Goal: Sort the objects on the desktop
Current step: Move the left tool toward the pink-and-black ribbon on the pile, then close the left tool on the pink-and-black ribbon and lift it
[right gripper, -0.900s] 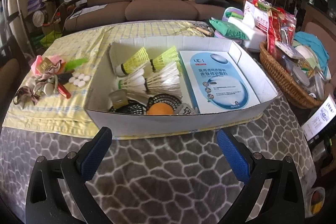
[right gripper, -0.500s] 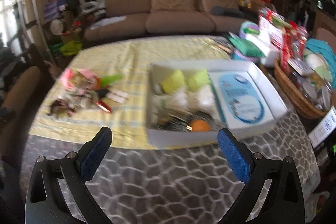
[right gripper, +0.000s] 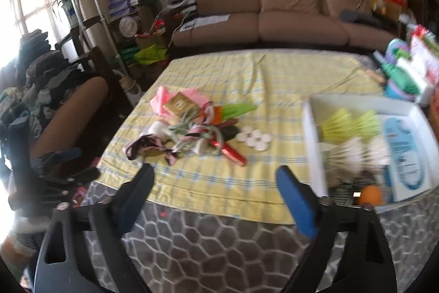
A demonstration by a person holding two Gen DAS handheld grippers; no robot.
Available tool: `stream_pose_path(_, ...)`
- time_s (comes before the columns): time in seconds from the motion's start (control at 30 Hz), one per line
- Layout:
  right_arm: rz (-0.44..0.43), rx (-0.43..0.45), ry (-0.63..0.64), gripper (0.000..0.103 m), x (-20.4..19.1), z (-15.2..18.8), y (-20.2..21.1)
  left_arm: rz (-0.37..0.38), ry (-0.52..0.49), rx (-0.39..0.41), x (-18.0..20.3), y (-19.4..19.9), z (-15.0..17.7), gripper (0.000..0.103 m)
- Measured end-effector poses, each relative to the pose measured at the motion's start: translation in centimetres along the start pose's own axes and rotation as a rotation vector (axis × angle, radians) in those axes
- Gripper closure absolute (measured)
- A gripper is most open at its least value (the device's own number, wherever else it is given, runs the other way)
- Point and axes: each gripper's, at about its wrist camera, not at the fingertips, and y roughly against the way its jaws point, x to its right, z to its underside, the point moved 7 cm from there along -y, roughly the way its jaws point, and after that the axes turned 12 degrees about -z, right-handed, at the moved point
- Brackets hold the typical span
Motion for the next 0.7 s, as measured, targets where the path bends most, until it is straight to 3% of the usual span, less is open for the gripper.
stream_pose_path(0.07,-0.034,-0.02,-0.03,0.033,0.0,0.0,-1.7,0.022,-0.014,-0.013,0.5,-1.0,-0.1,0.004)
stream_pose_path(0.17,-0.06,-0.044,-0.08,0.036,0.6,-0.1,-4.1,0.024,-0.048,-0.019,1.3,-2.9,-0.8,0.014)
stream_pose_path(0.37,-0.096,-0.048,-0.157,0.039,1.8,-1.5,-8.3,0.019,-0.088,-0.05,2.9,-6.9,-2.1,0.016)
stream_pose_path(0.6,-0.025,-0.111,-0.111,0.041,2.4,-3.4,-13.9,0.045,-0.069,-0.127,3.2,-10.5,-1.7,0.052)
stream_pose_path(0.7,-0.007,-0.18,-0.069,0.068,2.4,-2.7,-16.8,0.076,-0.035,-0.147,2.9,-10.9,-1.4,0.066)
